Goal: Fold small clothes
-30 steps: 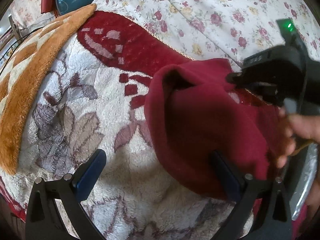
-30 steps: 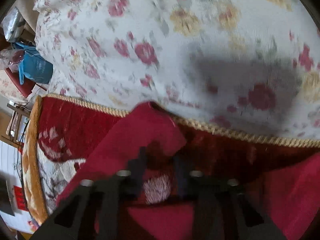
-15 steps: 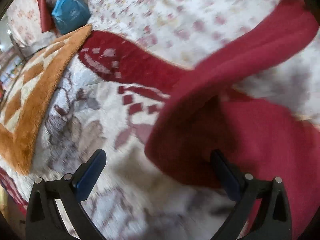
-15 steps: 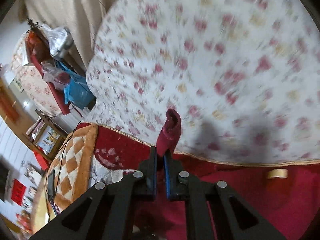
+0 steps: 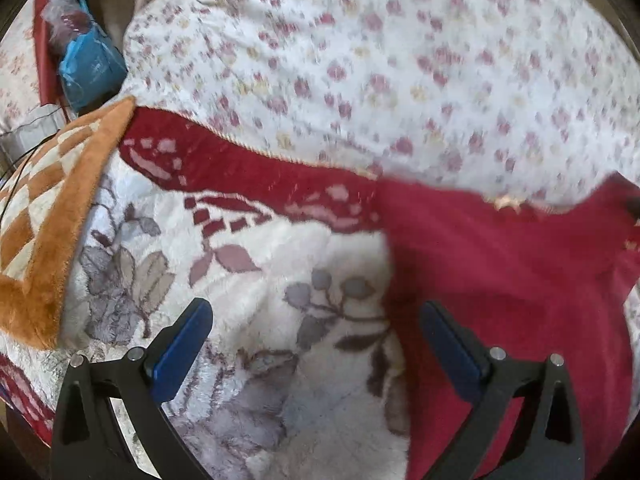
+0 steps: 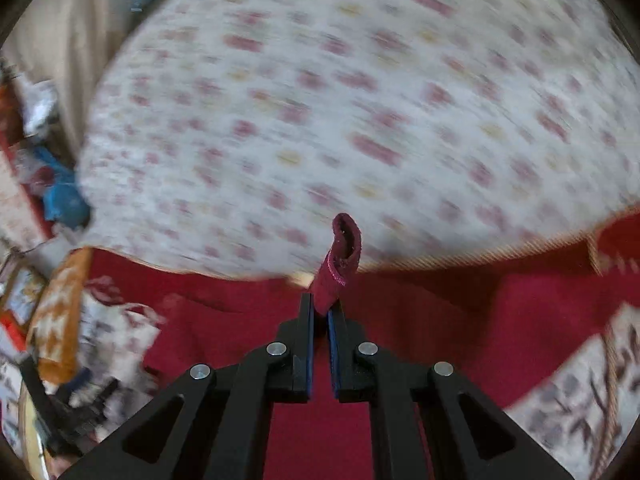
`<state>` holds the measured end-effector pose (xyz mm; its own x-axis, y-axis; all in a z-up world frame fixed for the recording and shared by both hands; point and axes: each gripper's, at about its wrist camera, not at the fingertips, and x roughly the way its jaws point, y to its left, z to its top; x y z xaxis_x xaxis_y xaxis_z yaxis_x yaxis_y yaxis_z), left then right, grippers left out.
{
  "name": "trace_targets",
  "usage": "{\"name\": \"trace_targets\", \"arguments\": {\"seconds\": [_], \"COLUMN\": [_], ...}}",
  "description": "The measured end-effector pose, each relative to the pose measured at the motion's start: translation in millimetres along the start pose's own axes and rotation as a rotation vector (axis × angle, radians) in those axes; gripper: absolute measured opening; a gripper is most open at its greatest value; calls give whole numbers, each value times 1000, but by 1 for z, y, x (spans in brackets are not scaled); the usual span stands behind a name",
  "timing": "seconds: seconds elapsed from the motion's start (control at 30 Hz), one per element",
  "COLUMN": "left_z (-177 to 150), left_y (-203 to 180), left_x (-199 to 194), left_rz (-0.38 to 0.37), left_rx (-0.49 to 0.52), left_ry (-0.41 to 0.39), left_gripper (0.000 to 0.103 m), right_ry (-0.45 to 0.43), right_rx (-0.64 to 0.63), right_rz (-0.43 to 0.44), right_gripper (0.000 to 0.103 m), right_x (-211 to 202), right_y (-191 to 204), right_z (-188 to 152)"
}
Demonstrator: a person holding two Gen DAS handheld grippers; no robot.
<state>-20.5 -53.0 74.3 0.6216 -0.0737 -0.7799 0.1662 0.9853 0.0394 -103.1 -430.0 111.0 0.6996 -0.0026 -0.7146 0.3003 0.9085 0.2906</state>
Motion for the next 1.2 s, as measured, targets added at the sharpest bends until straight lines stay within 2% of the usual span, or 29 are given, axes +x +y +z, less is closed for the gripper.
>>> {"name": "trace_targets", "arguments": {"seconds": [0.07,0.13,0.17,0.2,0.23,0.27,0.3,0.37,0.47,0.53,0.63,0.7,0.77,0.83,0.87,1.0,1.1,1.17,1.2], "left_z": [-3,-5,-6,-7,-7,-7,-7,-5,-2,-2,-2,-2,-1,0,2,11,17,19,20], "left_y": [-6,-11,-13,-15,-15,-16,-16,-15,-12,-10,-4,-1,0,2,5,17,23,22,19], "left_x": [11,19,19,20,22,23,25,32,43,49,55,58,59,59,58,46,35,33,34], "left_rz": [3,0,1,2,5,11,18,41,69,78,53,42,33,24,23,40,59,69,65], "left_rx": [17,27,28,31,35,36,34,24,9,0,-31,-40,-35,-29,-31,-79,-103,-94,-90], "left_ry": [31,54,60,65,68,69,69,77,98,111,135,145,145,150,149,95,39,21,20], "left_gripper": [103,103,103,103,103,103,103,103,103,103,103,103,103,103,103,103,103,103,103], "right_ry": [59,172,192,182,152,104,63,28,117,151,178,198,238,308,327,298,332,322,313], "right_rx": [-2,-13,-16,-22,-28,-29,-29,-58,-184,-286,-402,-454,-496,-560,-581,-547,-517,-485,-469], "right_rz": [-66,-92,-114,-127,-136,-138,-120,-27,152,201,273,307,315,278,281,359,344,356,354], "right_gripper": [7,9,18,35,44,61,69,70,70,69,69,74,73,18,5,5,6,8,20], "right_x": [14,34,35,32,25,15,7,6,40,71,113,143,169,194,199,207,227,223,213], "right_y": [-27,-39,-41,-40,-38,-31,-23,9,76,125,180,208,228,243,251,268,272,268,261], "right_z": [-18,-29,-32,-31,-29,-24,-21,-11,-11,-13,-15,-11,-10,-17,-20,-20,-28,-28,-26]}}
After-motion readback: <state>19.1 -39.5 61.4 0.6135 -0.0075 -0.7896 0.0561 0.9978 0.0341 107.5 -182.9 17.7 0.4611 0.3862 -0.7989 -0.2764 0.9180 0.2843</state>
